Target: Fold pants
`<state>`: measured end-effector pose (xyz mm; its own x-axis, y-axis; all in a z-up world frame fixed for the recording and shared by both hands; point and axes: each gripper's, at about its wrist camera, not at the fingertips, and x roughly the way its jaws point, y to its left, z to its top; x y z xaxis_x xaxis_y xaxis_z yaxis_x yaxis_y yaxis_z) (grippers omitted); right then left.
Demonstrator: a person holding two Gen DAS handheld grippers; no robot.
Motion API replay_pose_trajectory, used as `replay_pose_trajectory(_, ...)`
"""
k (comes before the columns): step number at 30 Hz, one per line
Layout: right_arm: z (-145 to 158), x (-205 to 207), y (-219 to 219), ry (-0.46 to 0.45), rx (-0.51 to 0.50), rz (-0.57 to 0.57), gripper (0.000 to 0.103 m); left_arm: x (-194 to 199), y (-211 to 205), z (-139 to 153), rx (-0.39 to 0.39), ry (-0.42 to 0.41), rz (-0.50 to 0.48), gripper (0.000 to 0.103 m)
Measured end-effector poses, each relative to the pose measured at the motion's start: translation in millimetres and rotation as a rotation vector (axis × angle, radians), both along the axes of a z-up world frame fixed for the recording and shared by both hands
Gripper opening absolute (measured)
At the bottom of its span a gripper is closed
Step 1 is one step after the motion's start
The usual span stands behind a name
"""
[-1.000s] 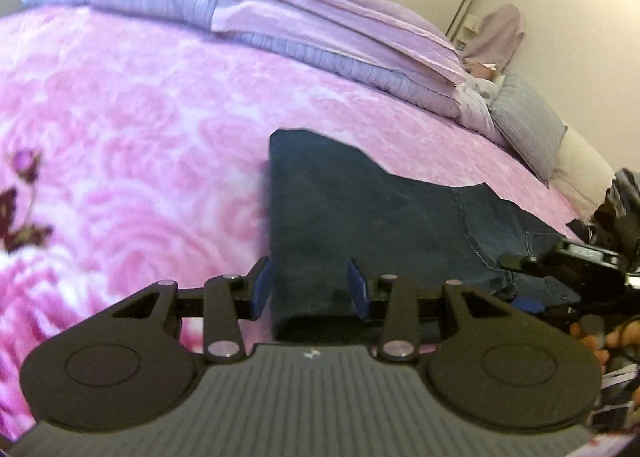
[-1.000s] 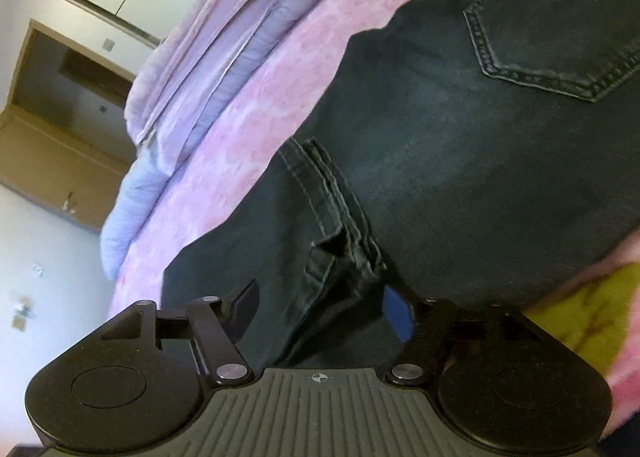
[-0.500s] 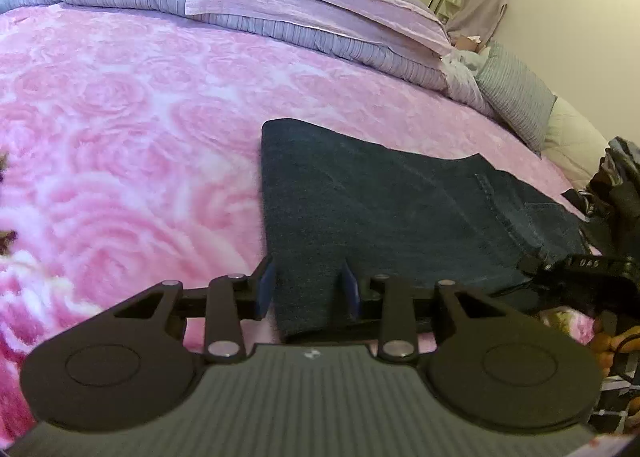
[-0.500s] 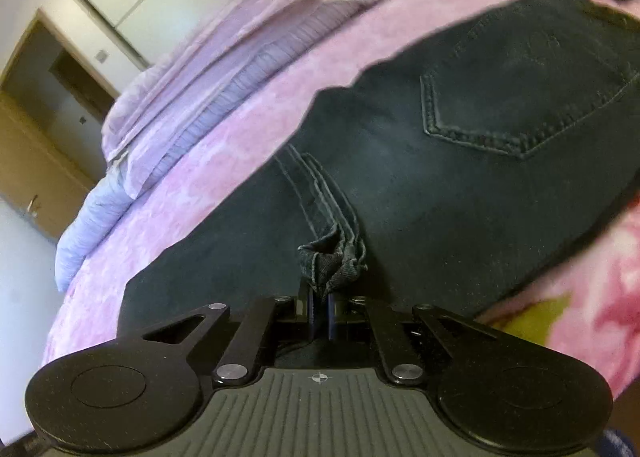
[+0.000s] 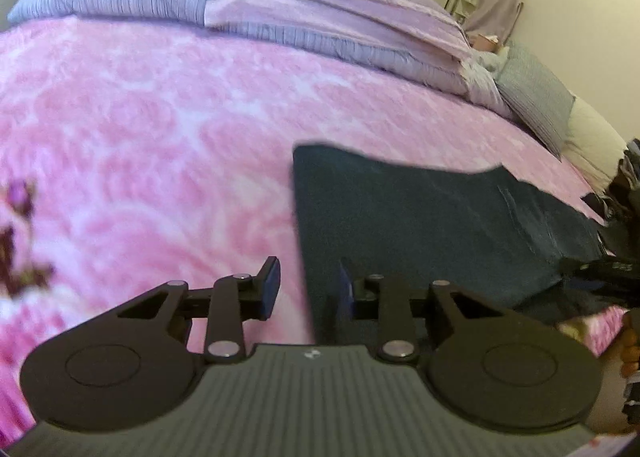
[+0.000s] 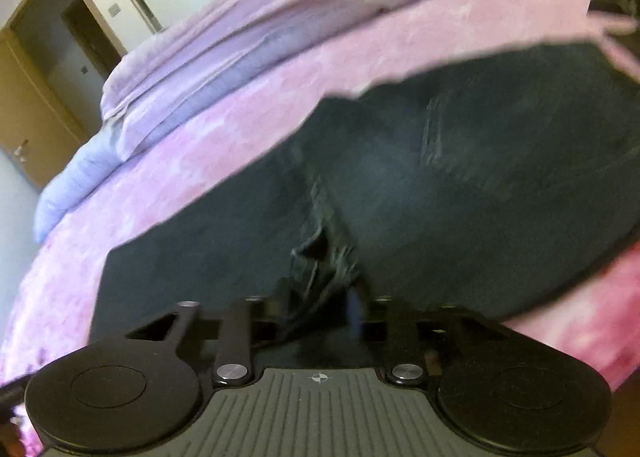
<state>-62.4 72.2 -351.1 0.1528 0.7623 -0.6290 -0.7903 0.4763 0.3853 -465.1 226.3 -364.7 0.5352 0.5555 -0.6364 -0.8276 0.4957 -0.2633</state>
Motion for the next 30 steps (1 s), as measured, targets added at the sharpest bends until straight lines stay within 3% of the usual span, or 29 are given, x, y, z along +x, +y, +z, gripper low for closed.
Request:
replay_pose_trajectory(3,16,-6,23,-0.217,0.021,0.03,0.031,21,21,12,0.047,0.015,-0.015,0.025)
replay_pose_trajectory(5,18,-9,49,-0.284,0.029,0.087,0.03,42,36,14,0.066,0.013,-0.037,0.025)
replay_pose_trajectory(9,5,-11,101,-0.339,0.024,0.146,0.026,89,68,3,0.105,0.028,-0.076,0.025)
replay_pose_trajectory(13,-50,3,147,-0.294,-0.137,0.227,0.022,115,94,-34,0.032,0.096,-0.084,0.021)
replay_pose_trajectory(14,-54,3,144,-0.32,-0.101,0.231,0.022,116,95,-39,0.044,0.096,-0.087,0.021)
replay_pose_trajectory(17,-44,-4,127,-0.347,-0.11,0.233,0.022,105,86,-33,0.046,0.087,-0.083,0.019)
replay_pose_trajectory(21,-21,-25,64,-0.417,-0.015,0.242,0.022,70,45,-16,0.061,0.04,-0.084,0.019)
replay_pose_trajectory(24,-46,-36,48,-0.438,-0.126,0.284,0.02,46,10,-25,0.04,0.063,-0.088,0.019)
replay_pose_trajectory(26,-59,-32,39,-0.394,-0.103,0.256,0.021,32,-3,-33,0.025,0.069,-0.063,0.019)
replay_pose_trajectory(30,-34,-52,34,-0.434,-0.097,0.232,0.021,-8,-18,-22,-0.033,0.012,0.036,0.019)
